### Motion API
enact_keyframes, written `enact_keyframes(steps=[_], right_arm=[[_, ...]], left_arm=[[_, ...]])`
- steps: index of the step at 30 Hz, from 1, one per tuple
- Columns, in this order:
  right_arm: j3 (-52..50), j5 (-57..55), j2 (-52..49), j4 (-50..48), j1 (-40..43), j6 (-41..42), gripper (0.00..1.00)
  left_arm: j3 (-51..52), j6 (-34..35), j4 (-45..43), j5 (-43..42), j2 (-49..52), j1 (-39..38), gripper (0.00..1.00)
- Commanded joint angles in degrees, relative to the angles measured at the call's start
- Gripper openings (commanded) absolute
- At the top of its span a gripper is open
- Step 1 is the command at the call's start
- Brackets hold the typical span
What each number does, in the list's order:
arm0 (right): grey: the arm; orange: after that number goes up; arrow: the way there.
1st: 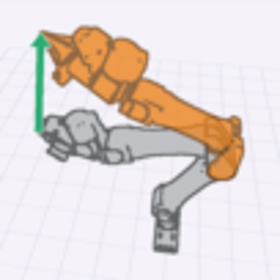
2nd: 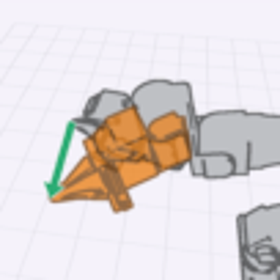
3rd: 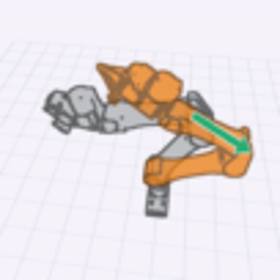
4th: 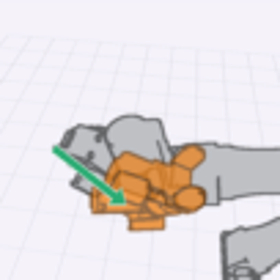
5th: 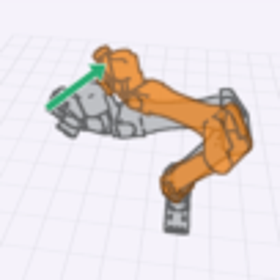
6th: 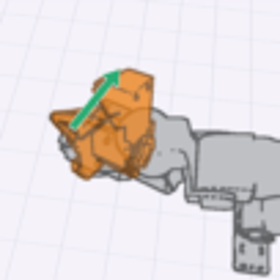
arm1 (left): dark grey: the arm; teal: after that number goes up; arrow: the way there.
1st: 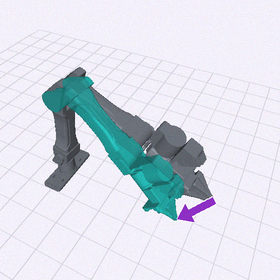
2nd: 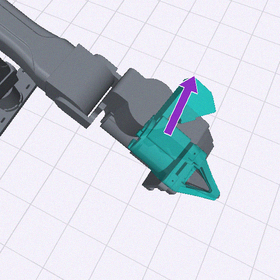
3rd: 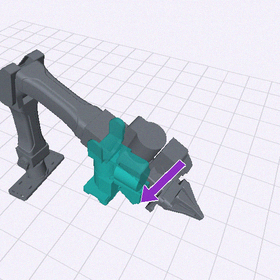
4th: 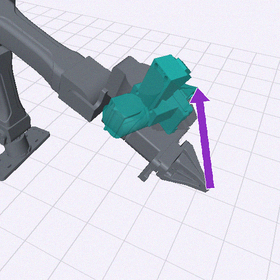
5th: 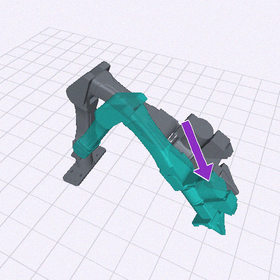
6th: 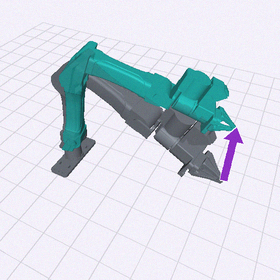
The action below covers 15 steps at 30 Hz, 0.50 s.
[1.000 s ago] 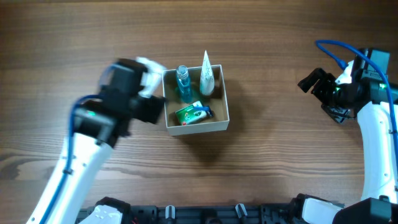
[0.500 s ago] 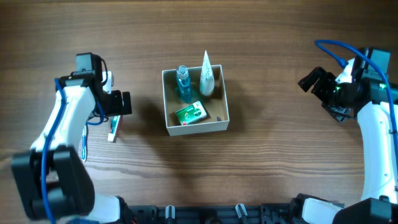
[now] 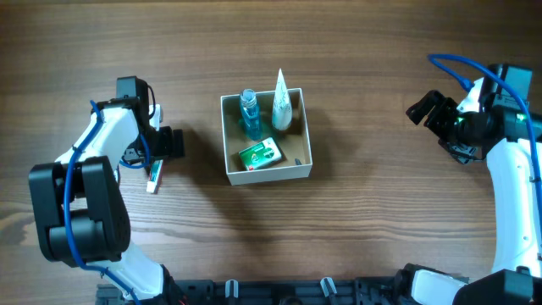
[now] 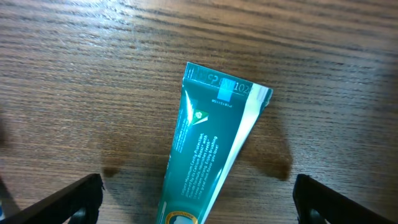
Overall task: Pack container
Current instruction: 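Grasp the teal toothpaste tube with the left gripper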
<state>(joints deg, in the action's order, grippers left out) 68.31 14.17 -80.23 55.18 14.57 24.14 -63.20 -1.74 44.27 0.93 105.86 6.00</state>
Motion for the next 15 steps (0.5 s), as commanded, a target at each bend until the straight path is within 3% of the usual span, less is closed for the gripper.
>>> enact_keyframes(steps=[1,15], right_arm=[[-0.13,0.96,0.72,-0.28,0.13,-0.63,1.00],[-0.13,0.94,0.72,-0.28,0.13,-0.63,1.00]], left_arm=[[0.33,0.70,-0.17,-1.14,0.81,0.07,0.92],[0.35,0.72,0.79,-1.14,3.67,0.00,0.93]])
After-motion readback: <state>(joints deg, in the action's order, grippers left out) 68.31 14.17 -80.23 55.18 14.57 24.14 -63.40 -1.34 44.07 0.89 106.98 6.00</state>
